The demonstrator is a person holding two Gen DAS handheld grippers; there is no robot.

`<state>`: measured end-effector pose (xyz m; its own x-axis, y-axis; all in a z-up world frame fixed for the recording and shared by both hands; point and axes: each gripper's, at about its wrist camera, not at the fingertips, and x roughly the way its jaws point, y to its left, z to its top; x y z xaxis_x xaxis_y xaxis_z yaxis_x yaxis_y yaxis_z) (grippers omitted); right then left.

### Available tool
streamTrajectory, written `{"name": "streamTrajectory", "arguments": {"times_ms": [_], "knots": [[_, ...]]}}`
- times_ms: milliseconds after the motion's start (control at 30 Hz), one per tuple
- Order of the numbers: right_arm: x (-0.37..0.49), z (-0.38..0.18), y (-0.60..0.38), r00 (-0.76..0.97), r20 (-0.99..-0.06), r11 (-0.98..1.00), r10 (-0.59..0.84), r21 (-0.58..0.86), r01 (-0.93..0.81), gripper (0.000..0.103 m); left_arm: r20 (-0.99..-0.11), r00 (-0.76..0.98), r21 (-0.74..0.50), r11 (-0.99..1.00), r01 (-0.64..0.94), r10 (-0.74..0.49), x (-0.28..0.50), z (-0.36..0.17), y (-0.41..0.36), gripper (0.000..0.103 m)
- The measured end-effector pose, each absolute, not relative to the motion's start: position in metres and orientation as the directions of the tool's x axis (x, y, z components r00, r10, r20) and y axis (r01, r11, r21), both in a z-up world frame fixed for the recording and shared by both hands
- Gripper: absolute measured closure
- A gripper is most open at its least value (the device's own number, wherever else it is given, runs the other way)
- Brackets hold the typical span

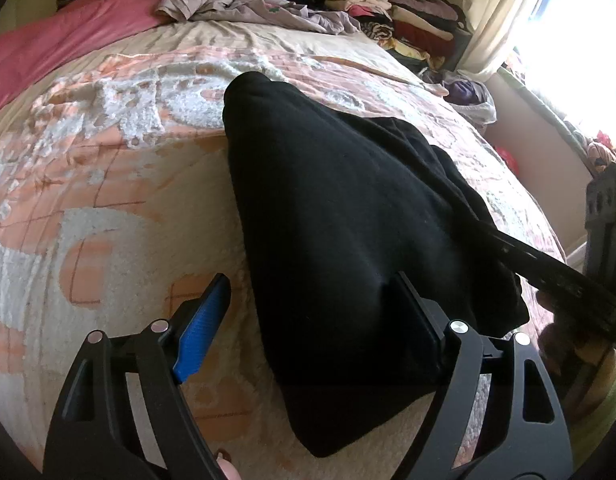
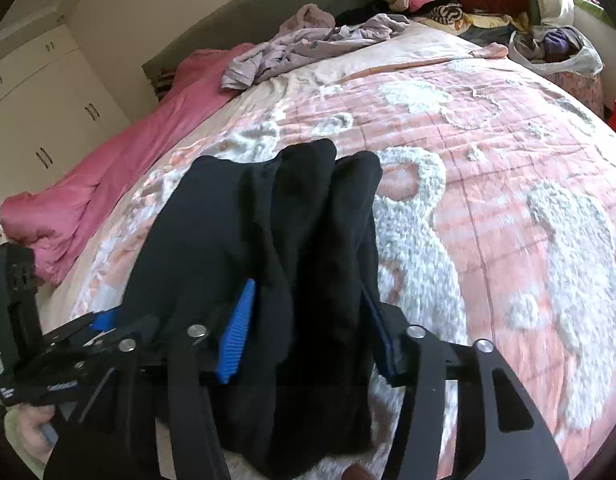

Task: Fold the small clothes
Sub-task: 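Lower the folded black bundle onto the quilt with the right tool, then open the right tool and withdraw it from the bundle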

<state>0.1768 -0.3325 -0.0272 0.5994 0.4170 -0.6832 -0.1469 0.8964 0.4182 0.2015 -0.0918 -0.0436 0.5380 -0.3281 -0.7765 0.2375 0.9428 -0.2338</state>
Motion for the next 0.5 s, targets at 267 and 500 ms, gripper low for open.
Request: {"name": "streamTrajectory", "arguments": {"times_ms": [267, 500], "knots": [[0.146, -0.027, -0.329, 0.559, -0.727, 0.910, 0.399, 0.388, -0.145, 0.032, -0.780, 0.537, -0.213, 0.943, 0.256, -0.322, 0.189, -0.039, -0.089, 0.029], [0.148, -0.051, -0.326, 0.556, -0.767, 0.940, 0.320, 0.331, -0.084, 0.034, -0.793, 0.525, -0.199, 0.946, 0.257, -0.310, 0.186, -0.047, -0.090, 0.028]]}}
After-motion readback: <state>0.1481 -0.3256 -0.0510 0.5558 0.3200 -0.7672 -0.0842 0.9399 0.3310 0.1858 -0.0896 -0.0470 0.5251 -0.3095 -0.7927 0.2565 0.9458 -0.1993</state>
